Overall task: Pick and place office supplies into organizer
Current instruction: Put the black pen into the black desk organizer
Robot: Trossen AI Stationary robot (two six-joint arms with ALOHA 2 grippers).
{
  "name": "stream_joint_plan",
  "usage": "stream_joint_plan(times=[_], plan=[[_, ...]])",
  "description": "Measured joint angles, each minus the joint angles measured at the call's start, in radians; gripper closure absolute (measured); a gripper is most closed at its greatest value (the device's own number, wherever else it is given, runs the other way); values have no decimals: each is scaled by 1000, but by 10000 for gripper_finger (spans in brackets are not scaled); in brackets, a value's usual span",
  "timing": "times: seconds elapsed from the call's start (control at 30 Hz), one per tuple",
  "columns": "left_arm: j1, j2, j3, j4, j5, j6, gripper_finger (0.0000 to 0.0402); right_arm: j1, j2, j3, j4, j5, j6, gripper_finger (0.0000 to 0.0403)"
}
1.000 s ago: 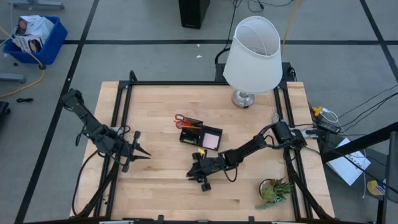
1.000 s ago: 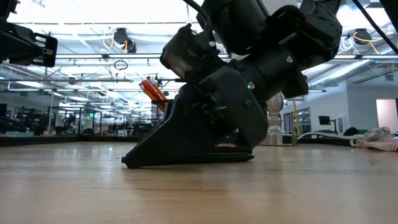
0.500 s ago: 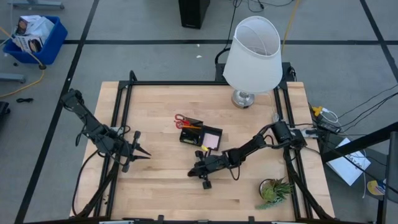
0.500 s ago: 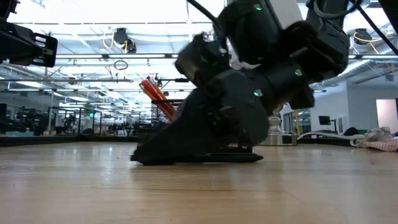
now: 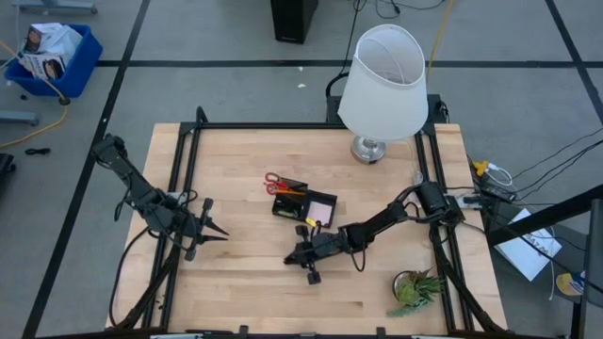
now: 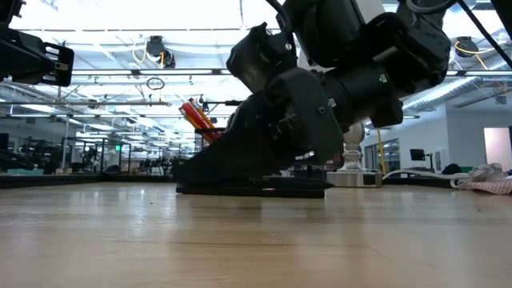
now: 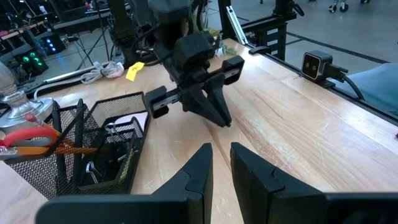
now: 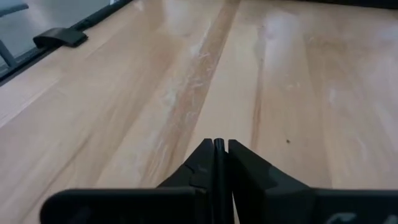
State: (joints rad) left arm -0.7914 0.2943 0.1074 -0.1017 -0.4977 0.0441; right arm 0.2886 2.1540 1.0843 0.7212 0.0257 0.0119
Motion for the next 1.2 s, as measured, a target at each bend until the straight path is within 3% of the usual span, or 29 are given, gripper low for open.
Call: stream_joint_plan(times=[0.6, 0.97, 1.2], plan=[[0, 0, 0, 0, 0, 0, 339, -37, -1, 2, 302, 2, -92, 380], [0, 0, 0, 0, 0, 0, 339, -133, -3, 2, 600, 4, -191, 378], [0, 0, 0, 0, 0, 0, 339, -226, -3, 3, 748, -1, -169, 377]])
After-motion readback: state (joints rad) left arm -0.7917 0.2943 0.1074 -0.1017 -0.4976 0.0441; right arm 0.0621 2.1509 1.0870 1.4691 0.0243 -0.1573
